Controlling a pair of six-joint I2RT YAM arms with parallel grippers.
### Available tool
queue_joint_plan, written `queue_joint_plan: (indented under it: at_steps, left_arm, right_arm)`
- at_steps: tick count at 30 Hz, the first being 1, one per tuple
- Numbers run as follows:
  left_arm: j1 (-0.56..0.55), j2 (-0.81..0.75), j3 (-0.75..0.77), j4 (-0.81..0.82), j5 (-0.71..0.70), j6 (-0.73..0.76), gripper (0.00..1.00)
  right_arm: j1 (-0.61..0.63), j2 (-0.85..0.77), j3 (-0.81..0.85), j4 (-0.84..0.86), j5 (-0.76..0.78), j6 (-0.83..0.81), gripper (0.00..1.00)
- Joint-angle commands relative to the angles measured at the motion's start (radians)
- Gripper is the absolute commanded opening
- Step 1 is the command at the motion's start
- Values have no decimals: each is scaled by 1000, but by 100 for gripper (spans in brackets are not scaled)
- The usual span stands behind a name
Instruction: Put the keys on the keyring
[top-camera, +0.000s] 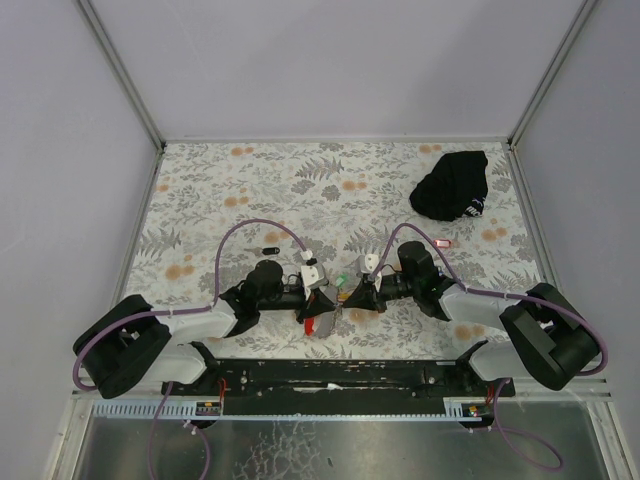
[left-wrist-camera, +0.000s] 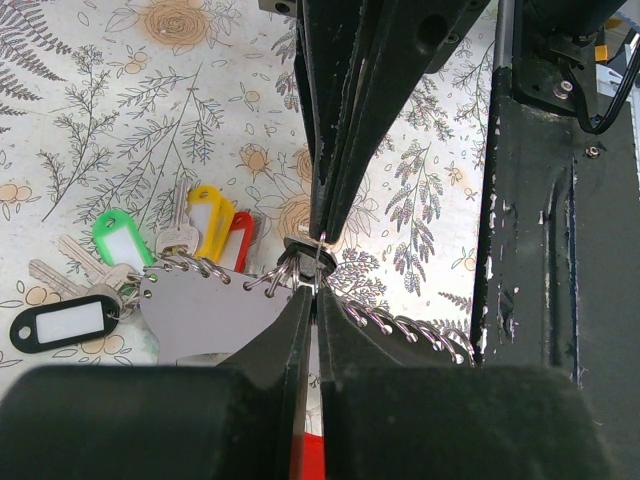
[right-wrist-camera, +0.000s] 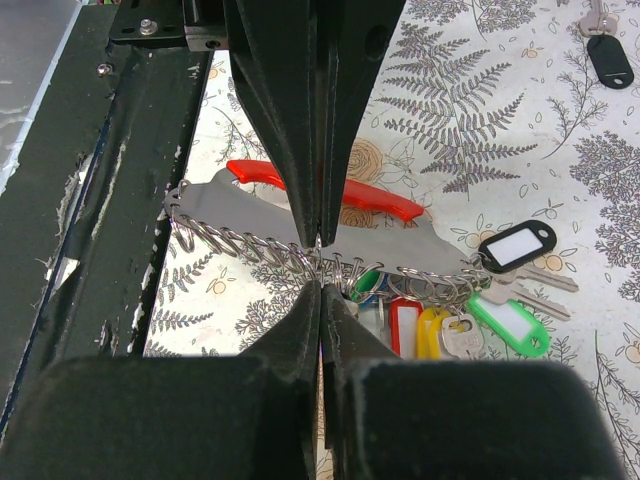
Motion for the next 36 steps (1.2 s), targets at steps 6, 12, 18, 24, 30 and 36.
queue_joint_plan:
  at_steps: [6, 12, 18, 24, 30, 36]
  left_arm:
    - [-1, -4, 19, 87, -13, 16, 0]
    - [-2, -4, 18, 90, -10, 15, 0]
    - [-2, -3, 17, 94, -2, 14, 0]
    - [-1, -1, 19, 95, 7, 14, 0]
    - [-1, -1, 20, 92, 8, 14, 0]
    - [-1, 4, 22, 89, 11, 14, 0]
  right_arm:
    - [-7, 3, 30, 0, -43, -11, 0]
    - [-7, 8, 34, 0, -46, -11, 0]
    - [-7, 10, 34, 8, -48, -3, 0]
    - [-7, 7, 25, 25, -22, 5, 0]
    - [-7, 9, 25, 33, -26, 11, 0]
    - [-8, 3, 19, 46, -6, 19, 0]
